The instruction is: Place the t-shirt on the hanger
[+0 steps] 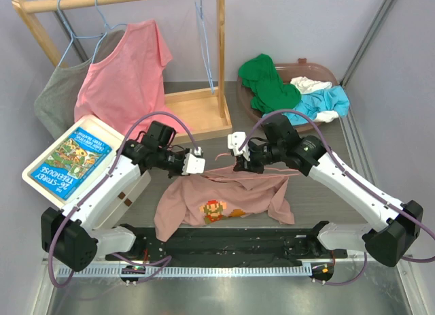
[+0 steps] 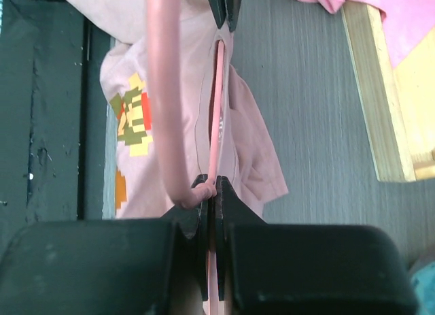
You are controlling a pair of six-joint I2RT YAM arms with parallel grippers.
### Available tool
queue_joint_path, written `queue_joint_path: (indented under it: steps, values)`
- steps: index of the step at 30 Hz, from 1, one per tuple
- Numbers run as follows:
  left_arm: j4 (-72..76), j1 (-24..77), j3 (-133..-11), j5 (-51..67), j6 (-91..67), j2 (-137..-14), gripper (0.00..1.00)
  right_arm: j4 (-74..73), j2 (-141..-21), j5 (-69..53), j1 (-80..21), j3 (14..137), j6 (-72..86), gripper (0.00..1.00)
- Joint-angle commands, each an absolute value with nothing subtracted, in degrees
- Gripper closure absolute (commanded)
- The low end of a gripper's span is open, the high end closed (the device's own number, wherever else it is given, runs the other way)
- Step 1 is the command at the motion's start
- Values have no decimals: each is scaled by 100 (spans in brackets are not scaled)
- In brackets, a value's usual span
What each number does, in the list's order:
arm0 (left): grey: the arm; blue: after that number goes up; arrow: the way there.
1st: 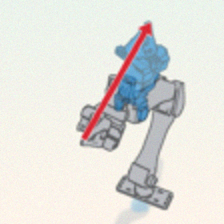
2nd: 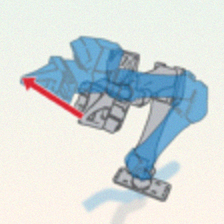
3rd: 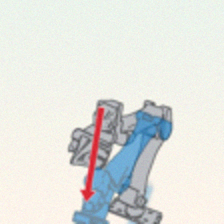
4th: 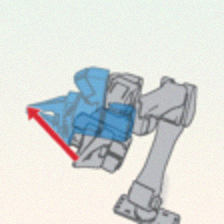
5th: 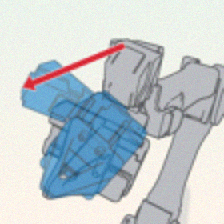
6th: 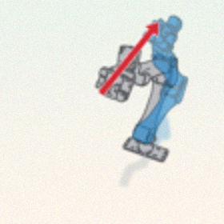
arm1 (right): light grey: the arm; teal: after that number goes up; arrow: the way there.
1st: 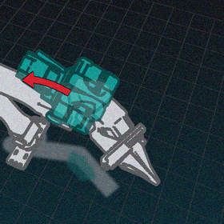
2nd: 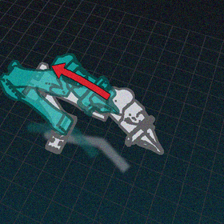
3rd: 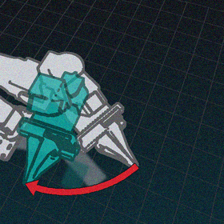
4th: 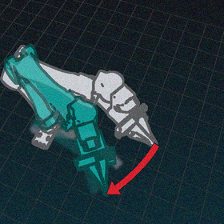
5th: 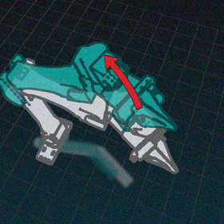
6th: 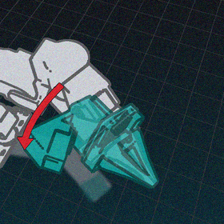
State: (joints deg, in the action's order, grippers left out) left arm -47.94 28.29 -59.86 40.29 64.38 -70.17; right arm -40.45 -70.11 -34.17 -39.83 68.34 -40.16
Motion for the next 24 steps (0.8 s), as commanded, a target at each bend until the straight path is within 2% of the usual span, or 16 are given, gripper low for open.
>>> queue_joint_path:
  steps: [1, 9, 24]
  values:
    - [-4974, 2892, -6345, 4359, 6171, -6777, 99, -2990, -7013, -3972, -3973, 6680, -3727, 99]
    - [-4904, 3023, -6495, 4500, 5740, -6724, 99, -662, -7162, -4263, -4034, 5845, -2523, 99]
    - [-4236, 3261, -6583, 4632, 4808, -6741, 98, 1326, -7760, -4395, -4526, 5519, -1749, 99]
